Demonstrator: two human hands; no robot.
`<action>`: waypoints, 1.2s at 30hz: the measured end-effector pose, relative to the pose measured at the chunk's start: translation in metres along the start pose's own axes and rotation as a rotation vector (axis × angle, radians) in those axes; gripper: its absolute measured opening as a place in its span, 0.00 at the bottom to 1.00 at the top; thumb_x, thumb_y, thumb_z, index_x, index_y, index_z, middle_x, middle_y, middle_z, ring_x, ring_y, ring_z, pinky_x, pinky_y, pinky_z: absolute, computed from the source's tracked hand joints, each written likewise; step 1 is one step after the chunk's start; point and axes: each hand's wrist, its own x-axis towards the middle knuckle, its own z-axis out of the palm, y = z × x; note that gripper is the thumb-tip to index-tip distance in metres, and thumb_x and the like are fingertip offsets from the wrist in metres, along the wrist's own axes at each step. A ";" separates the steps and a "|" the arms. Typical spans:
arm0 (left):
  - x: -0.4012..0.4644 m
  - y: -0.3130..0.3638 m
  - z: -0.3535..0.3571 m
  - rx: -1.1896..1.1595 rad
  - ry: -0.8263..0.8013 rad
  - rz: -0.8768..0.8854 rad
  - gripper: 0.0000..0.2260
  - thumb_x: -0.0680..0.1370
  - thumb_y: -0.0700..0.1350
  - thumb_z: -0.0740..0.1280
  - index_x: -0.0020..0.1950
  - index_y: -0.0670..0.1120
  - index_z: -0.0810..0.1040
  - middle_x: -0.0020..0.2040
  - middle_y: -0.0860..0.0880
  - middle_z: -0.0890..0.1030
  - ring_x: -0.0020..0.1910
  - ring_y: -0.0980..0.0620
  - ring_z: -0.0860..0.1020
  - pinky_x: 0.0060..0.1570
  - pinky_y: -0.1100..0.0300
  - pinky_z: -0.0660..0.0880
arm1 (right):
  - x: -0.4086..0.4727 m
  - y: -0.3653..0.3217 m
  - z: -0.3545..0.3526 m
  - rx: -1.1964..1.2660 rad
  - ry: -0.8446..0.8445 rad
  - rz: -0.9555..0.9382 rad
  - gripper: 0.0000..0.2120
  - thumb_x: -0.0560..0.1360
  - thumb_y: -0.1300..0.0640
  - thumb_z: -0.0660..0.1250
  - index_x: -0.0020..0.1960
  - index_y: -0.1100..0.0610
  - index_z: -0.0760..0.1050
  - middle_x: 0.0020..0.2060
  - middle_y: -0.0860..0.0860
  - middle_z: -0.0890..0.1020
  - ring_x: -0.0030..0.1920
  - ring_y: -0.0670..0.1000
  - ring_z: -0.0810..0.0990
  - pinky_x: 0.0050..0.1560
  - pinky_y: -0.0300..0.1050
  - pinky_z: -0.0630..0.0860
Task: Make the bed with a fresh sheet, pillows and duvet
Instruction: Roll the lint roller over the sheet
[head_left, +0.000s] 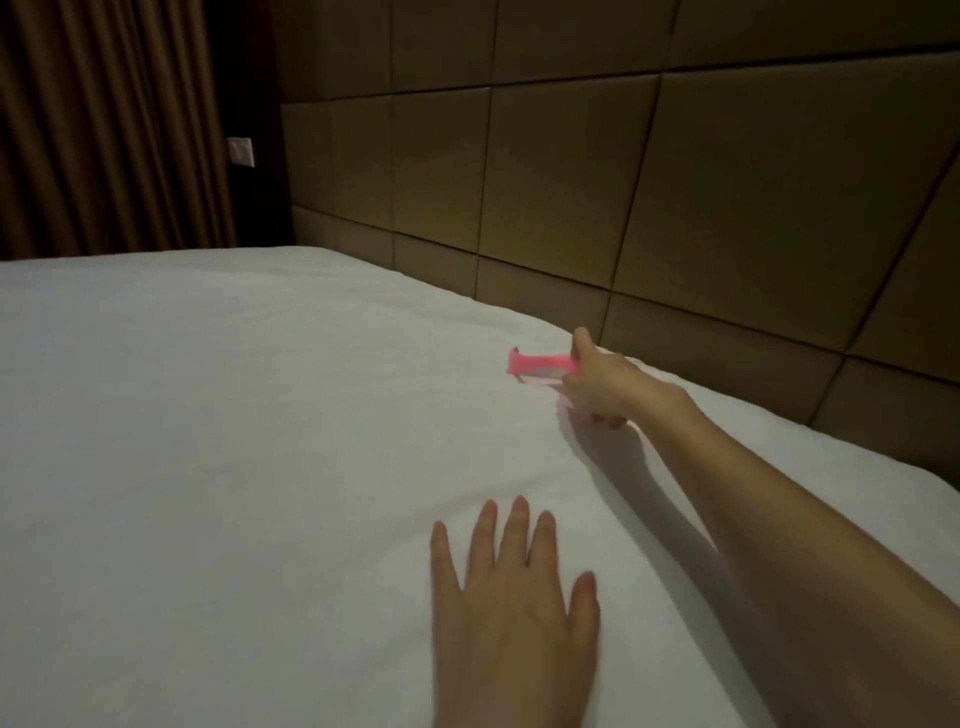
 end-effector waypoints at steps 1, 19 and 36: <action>-0.001 0.006 -0.004 0.032 -0.047 0.003 0.50 0.65 0.65 0.18 0.73 0.57 0.66 0.76 0.54 0.62 0.76 0.50 0.59 0.74 0.46 0.47 | -0.020 0.008 -0.003 0.013 -0.011 -0.016 0.13 0.80 0.57 0.54 0.62 0.48 0.55 0.44 0.58 0.75 0.35 0.54 0.75 0.28 0.46 0.75; -0.069 -0.069 -0.074 0.290 0.011 -0.333 0.21 0.83 0.50 0.47 0.74 0.44 0.59 0.73 0.45 0.63 0.72 0.44 0.60 0.72 0.44 0.53 | -0.302 0.036 -0.069 0.151 -0.145 -0.227 0.12 0.79 0.48 0.60 0.58 0.45 0.60 0.31 0.49 0.73 0.19 0.42 0.68 0.23 0.31 0.67; -0.076 -0.147 -0.069 0.258 0.032 -0.596 0.32 0.76 0.62 0.30 0.78 0.52 0.39 0.78 0.47 0.38 0.77 0.47 0.36 0.72 0.40 0.35 | -0.072 -0.206 0.082 -0.013 -0.085 -0.509 0.15 0.79 0.58 0.56 0.64 0.54 0.57 0.50 0.60 0.76 0.44 0.60 0.76 0.40 0.49 0.70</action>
